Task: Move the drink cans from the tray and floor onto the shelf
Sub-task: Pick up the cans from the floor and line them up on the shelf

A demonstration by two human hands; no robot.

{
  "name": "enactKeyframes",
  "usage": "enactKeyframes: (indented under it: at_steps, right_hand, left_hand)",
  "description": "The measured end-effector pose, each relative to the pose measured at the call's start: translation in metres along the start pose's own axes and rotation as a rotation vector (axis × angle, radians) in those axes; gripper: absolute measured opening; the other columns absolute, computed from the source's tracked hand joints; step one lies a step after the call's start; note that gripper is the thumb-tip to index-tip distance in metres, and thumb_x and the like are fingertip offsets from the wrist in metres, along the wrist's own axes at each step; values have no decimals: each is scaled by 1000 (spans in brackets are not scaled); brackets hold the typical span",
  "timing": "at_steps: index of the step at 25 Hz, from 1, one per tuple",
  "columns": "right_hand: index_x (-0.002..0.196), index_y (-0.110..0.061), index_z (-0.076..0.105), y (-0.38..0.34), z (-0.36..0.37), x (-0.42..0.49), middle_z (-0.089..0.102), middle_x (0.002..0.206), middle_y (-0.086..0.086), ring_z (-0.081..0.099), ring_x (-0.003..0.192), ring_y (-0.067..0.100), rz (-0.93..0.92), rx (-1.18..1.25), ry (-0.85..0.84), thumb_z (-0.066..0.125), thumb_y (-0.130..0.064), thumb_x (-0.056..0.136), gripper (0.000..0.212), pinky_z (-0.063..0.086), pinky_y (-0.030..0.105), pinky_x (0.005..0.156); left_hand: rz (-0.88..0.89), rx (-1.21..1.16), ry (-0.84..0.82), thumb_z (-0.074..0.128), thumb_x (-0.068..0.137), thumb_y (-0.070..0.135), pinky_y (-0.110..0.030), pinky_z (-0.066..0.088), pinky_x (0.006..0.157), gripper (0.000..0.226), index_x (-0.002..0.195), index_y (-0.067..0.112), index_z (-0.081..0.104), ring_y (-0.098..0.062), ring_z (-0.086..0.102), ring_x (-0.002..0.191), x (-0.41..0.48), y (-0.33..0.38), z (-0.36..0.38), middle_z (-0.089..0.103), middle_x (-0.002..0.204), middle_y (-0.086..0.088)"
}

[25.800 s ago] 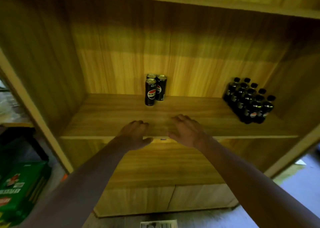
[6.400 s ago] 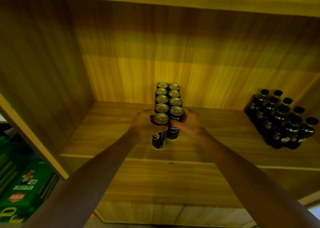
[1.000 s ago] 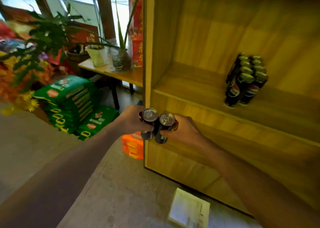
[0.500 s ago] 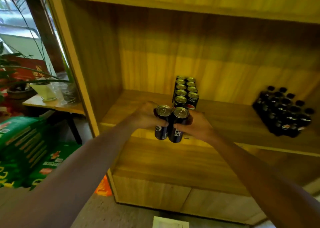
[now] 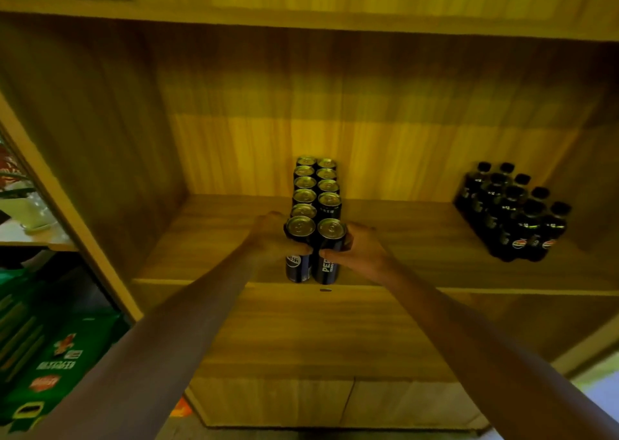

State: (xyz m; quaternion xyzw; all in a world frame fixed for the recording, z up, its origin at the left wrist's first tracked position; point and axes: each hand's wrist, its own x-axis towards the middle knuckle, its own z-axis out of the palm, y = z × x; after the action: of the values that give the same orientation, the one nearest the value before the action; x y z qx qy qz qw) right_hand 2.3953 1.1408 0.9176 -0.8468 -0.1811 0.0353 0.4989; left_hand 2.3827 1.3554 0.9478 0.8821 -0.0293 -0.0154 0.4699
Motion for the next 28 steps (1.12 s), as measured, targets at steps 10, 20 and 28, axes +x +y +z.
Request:
enactKeyframes:
  at_steps: [10,20,28]
  right_hand:
    - [105,-27,59,11,11,17,64,96,-19,62,79,-18,53,-10,43,84,-9,77,41,50,9,71]
    - [121,-9,62,14,5,40,69,120,7,63,101,17,109,-97,114,85,-20,76,52,51,30,83]
    - [122,-10,62,17,4,42,70,120,6,66,107,22,115,-106,97,85,-23,75,54,55,42,92]
  left_hand:
    - [-23,-95,-8,86,64,-10,-6,46,51,34,70,20,70,16,63,54,-2,-6,4,66,52,25]
    - [-14,-146,50,91,45,22,-37,59,79,27,62,34,74,-15,73,84,-4,-11,8,75,78,5]
    - [-21,-93,65,92,61,8,-5,50,56,31,65,28,69,13,64,60,-5,-9,11,68,69,17]
